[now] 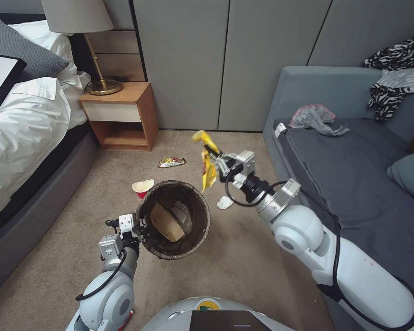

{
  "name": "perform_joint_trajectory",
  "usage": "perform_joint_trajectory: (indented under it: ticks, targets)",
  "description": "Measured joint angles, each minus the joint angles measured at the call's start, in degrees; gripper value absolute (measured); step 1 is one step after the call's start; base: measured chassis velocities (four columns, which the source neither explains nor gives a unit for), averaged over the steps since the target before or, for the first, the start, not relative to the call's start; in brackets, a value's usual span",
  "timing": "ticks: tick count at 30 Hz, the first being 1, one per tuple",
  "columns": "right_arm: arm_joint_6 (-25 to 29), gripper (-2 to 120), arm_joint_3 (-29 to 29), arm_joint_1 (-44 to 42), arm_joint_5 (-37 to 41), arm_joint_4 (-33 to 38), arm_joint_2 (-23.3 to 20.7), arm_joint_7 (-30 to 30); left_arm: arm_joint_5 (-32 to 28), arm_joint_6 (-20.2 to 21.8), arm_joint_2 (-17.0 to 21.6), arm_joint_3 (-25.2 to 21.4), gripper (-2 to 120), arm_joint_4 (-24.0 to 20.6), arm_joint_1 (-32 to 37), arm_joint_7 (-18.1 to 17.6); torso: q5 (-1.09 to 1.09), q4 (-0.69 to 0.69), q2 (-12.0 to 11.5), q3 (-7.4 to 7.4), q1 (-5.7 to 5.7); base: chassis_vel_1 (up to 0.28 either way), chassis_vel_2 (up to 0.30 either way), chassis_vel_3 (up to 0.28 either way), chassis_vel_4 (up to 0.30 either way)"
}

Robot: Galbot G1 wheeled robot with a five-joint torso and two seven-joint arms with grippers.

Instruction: Pick up the trash bin, then pick up the garbage from the floor and place it into the trash bin.

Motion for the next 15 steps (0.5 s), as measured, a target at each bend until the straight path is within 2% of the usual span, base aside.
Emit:
perform_joint_trajectory:
  ticks: [2, 8, 15]
  targets:
    - [1.6, 0, -4.2, 0.9, -0.2, -0.6, 0.0, -1.0, 0.0, 0.0, 0.0, 0.0, 0, 0.1, 0.0, 0.0, 0.00, 0.00, 0.0, 0.01, 0.00, 0.000, 0.000, 0.000, 0.000]
    - [2.7, 0, -10.6, 2.4, -2.0, -2.6, 0.5, -1.4, 0.0, 0.0, 0.1, -0.2, 0, 0.1, -0.1, 0.0, -0.01, 0.00, 0.0, 0.01, 0.00, 0.000, 0.000, 0.000, 0.000]
    - [3.0, 0, -14.5, 2.7, -3.6, -4.9, 1.5, -1.4, -0.1, -0.1, 0.2, -0.5, 0, 0.1, -0.2, 0.0, 0.00, -0.01, 0.0, 0.01, 0.00, 0.000, 0.000, 0.000, 0.000]
